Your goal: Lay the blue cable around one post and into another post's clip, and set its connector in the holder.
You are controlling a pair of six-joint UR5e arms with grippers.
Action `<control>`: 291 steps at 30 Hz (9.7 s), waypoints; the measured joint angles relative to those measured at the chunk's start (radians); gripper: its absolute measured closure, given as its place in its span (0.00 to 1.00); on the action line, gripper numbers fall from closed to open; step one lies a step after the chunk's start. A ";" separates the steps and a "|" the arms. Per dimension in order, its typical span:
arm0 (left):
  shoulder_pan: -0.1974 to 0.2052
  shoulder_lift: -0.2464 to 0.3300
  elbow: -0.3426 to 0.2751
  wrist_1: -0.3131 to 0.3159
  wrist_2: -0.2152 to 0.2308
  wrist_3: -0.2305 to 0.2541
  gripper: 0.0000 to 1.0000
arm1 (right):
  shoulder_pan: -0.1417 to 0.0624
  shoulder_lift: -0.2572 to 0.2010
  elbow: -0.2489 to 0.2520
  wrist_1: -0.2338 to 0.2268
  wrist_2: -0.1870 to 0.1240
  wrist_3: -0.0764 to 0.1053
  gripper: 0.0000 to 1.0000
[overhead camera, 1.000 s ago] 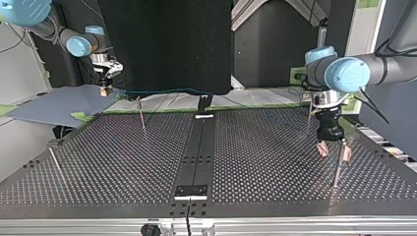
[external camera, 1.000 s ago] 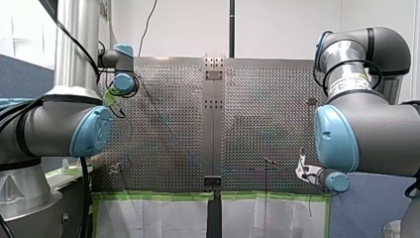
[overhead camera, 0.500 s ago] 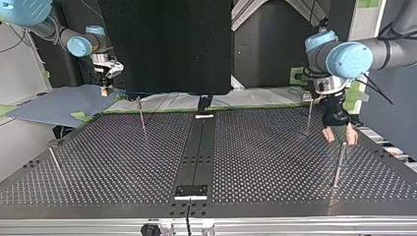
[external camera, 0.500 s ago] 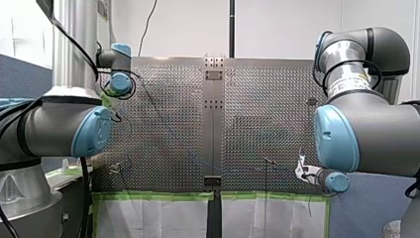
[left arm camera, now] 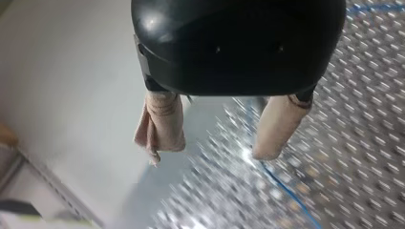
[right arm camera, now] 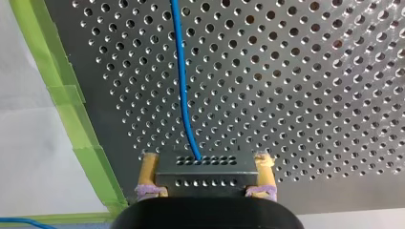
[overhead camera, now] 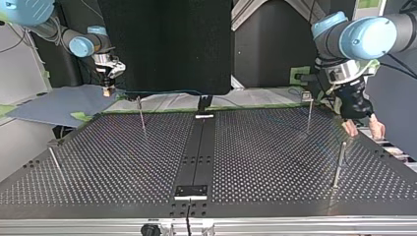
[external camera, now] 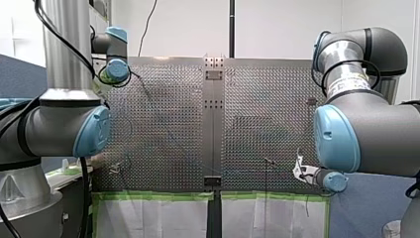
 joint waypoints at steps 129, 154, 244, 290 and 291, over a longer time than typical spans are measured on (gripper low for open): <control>-0.305 0.050 -0.012 -0.396 0.203 0.614 0.00 | 0.040 0.000 -0.010 0.012 0.012 0.005 0.98; -0.554 -0.199 -0.189 -0.146 0.034 0.373 0.00 | 0.043 0.000 -0.011 0.019 0.012 0.006 0.98; -0.882 -1.111 0.341 0.583 0.109 0.196 0.00 | 0.080 0.000 -0.010 0.090 0.003 -0.050 0.98; -0.893 -1.121 0.441 0.479 0.068 0.147 0.00 | 0.051 -0.130 0.053 0.167 -0.094 -0.092 0.98; -0.891 -1.121 0.441 0.478 0.064 0.147 0.00 | 0.051 -0.130 0.058 0.162 -0.096 -0.092 0.98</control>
